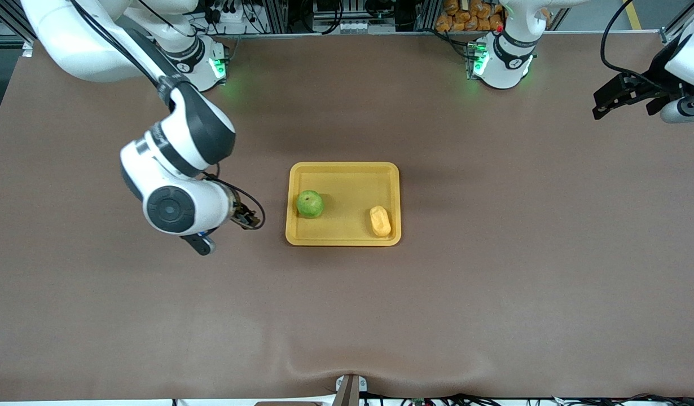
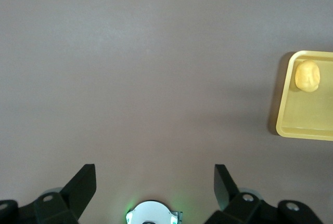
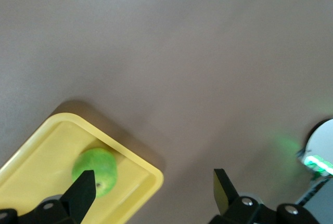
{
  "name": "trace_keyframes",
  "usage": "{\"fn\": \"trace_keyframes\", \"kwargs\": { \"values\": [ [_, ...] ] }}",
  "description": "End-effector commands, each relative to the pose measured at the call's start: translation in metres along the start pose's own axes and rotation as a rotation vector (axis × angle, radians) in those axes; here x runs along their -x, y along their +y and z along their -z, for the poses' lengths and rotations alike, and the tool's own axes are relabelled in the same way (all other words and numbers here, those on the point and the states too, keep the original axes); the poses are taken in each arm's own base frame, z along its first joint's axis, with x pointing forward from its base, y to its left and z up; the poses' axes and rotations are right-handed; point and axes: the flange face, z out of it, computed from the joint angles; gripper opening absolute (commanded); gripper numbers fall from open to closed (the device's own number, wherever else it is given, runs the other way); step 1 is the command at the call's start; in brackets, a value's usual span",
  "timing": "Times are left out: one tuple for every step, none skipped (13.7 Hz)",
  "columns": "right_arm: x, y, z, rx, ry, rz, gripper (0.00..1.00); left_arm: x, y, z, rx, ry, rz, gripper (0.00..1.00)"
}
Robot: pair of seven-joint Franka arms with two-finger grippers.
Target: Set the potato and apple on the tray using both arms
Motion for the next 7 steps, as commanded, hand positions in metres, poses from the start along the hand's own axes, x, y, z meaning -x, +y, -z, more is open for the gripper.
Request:
{"fn": "trace_keyframes", "kwargs": {
  "values": [
    [-0.012,0.020,0.032,0.014,0.015,0.103,1.00,0.007,0.006,0.001,0.013,-0.007,-0.001,1.00],
    [-0.016,0.029,0.046,0.008,0.015,0.155,1.00,0.006,0.005,0.003,0.014,-0.002,-0.001,1.00],
    [-0.021,0.039,0.061,-0.001,0.018,0.221,1.00,0.006,0.005,0.004,0.015,0.001,-0.002,1.00],
    [-0.029,0.050,0.072,0.001,0.018,0.274,1.00,0.006,0.007,0.004,0.016,0.001,-0.006,1.00],
    [-0.038,0.064,0.083,0.006,0.036,0.293,1.00,0.008,0.018,0.003,0.013,-0.004,-0.024,1.00],
    [-0.046,0.079,0.095,0.003,0.062,0.309,1.00,0.011,0.024,0.003,0.010,-0.008,-0.034,1.00],
    [-0.051,0.088,0.102,0.005,0.078,0.346,1.00,0.011,0.023,0.005,0.010,-0.009,-0.034,1.00]
  ]
}}
